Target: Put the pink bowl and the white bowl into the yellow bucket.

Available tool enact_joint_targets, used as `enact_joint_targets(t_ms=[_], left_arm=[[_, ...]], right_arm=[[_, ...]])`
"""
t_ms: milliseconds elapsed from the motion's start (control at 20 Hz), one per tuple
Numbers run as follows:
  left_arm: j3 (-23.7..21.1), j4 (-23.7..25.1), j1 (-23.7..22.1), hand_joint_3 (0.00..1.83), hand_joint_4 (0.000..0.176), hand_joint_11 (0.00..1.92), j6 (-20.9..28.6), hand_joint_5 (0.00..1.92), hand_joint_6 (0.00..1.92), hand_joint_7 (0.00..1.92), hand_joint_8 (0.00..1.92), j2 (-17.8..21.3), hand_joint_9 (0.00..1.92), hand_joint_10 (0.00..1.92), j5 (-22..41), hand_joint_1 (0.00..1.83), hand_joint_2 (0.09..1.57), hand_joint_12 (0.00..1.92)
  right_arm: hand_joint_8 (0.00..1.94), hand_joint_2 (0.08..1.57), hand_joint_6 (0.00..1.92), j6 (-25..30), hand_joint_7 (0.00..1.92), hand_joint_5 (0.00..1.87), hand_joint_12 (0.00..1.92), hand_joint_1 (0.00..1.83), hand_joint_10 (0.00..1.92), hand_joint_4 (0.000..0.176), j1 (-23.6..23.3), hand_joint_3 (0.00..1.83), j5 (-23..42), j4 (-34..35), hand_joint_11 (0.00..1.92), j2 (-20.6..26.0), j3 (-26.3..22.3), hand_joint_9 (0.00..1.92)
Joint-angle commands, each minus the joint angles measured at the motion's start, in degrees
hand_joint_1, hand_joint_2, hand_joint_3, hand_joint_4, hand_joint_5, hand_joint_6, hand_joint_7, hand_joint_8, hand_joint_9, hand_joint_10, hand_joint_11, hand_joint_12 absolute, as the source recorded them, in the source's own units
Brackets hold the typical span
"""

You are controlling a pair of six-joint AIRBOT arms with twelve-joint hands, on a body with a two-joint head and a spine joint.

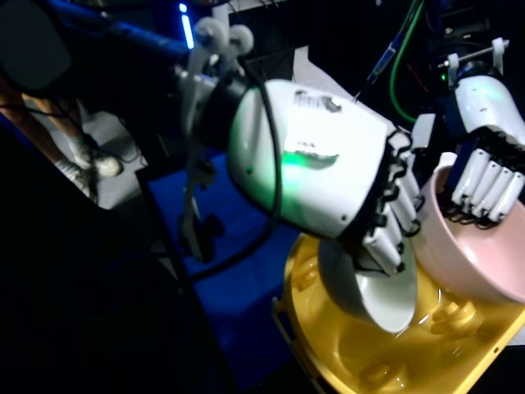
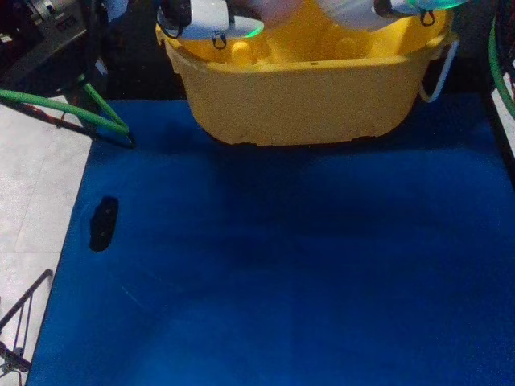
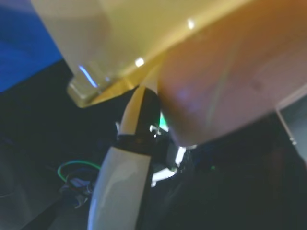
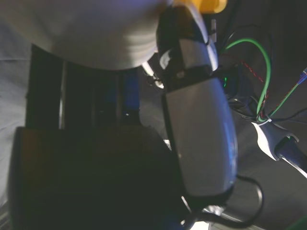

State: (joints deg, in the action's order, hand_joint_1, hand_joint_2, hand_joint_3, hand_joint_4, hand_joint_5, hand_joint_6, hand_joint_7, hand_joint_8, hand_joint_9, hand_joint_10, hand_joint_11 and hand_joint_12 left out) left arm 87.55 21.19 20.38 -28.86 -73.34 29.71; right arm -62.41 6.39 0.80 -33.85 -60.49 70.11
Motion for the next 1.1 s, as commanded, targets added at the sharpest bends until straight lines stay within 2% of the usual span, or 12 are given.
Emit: enact_joint_targets(t_ms=[0,350,450,550,600,650,750,800,900,950,1000,1050], left_arm=[[0.1,-1.3,-0.3,0.00,0.000,0.64,0.5,0.79,1.21,0.85,1.12,-0.2,0.81,1.47,6.9,1.36,1.18,1.56],[0.7,-2.8,1.1,0.00,0.000,0.72,0.5,0.77,1.17,0.75,1.32,-0.7,0.79,1.52,7.0,1.35,1.21,1.62],[0.9,-3.0,1.3,0.00,0.000,0.70,0.5,0.76,1.21,0.74,1.32,-0.8,0.80,1.50,7.1,1.35,1.21,1.59],[1.1,-3.4,1.5,0.00,0.000,0.69,0.5,0.76,1.22,0.75,1.31,-0.8,0.79,1.50,7.1,1.35,1.21,1.59],[1.3,-3.6,1.6,0.00,0.000,0.66,0.5,0.76,1.22,0.75,1.30,-0.9,0.79,1.50,7.1,1.35,1.21,1.59],[1.4,-3.9,1.7,0.00,0.000,0.66,0.5,0.75,1.24,0.78,1.25,-0.9,0.79,1.49,7.1,1.35,1.20,1.59],[1.6,-4.3,1.9,0.00,0.000,0.66,0.5,0.72,1.26,0.77,1.28,-0.9,0.79,1.48,7.1,1.35,1.21,1.59],[1.7,-4.7,2.1,0.00,0.000,0.58,0.5,0.70,1.31,0.77,1.41,-0.9,0.67,1.38,7.2,1.19,1.24,1.67],[1.8,-5.1,2.3,0.00,0.000,0.46,0.5,0.67,1.37,0.76,1.43,-0.8,0.57,1.35,7.4,1.15,1.25,1.77],[1.8,-5.4,2.5,0.00,0.000,0.43,0.5,0.68,1.35,0.78,1.41,-0.8,0.56,1.35,7.7,1.15,1.25,1.79],[1.9,-5.9,2.6,0.00,0.000,0.41,0.5,0.79,1.26,0.68,1.18,-0.6,0.57,1.36,8.0,1.11,1.20,1.78],[1.9,-6.2,2.7,0.00,0.000,0.43,0.5,0.84,1.20,0.68,1.15,-0.5,0.59,1.43,8.1,1.07,1.18,1.82]], right_arm=[[1.32,1.21,1.38,0.1,0.66,0.70,1.68,1.48,1.38,0.000,-0.8,0.00,5.9,0.4,0.66,-0.2,0.1,0.74],[1.44,1.24,1.45,0.1,0.58,0.69,1.71,1.47,1.45,0.000,0.0,0.00,5.8,0.4,0.55,-0.4,0.0,0.67],[1.33,1.20,1.25,0.1,0.71,0.85,1.61,1.35,1.44,0.000,0.2,0.00,5.8,0.4,0.57,-0.4,0.0,0.74],[1.43,1.21,1.20,0.1,0.71,0.86,1.69,1.18,1.41,0.000,0.2,0.00,5.8,0.4,0.40,-0.4,-0.1,0.53],[1.29,1.19,1.23,0.1,0.54,0.82,1.71,1.14,1.41,0.000,0.2,0.00,5.8,0.4,0.36,-0.4,-0.1,0.48],[1.16,1.09,1.04,0.1,0.43,0.52,1.66,1.17,1.32,0.000,0.2,0.00,5.8,0.4,0.24,-0.4,-0.2,0.39],[1.14,1.08,1.02,0.1,0.41,0.48,1.65,1.15,1.31,0.000,0.2,0.00,5.8,0.4,0.22,-0.4,-0.2,0.36],[1.05,1.06,0.98,0.1,0.40,0.47,1.59,1.23,1.19,0.000,0.2,0.00,5.8,0.4,0.13,-0.3,-0.2,0.34],[0.95,1.07,0.95,0.1,0.37,0.45,1.57,1.22,1.07,0.000,0.2,0.00,5.8,0.4,0.01,-0.3,-0.3,0.27],[0.89,1.07,0.92,0.1,0.36,0.44,1.54,1.21,1.04,0.000,0.2,0.00,5.8,0.4,0.00,-0.1,-0.4,0.25],[0.81,1.07,0.90,0.1,0.34,0.40,1.49,1.20,0.99,0.000,0.2,0.00,5.8,0.4,0.00,0.0,-0.4,0.21],[0.73,1.07,0.87,0.1,0.28,0.34,1.45,1.13,0.95,0.000,0.2,0.00,5.8,0.4,0.00,0.0,-0.4,0.14]])
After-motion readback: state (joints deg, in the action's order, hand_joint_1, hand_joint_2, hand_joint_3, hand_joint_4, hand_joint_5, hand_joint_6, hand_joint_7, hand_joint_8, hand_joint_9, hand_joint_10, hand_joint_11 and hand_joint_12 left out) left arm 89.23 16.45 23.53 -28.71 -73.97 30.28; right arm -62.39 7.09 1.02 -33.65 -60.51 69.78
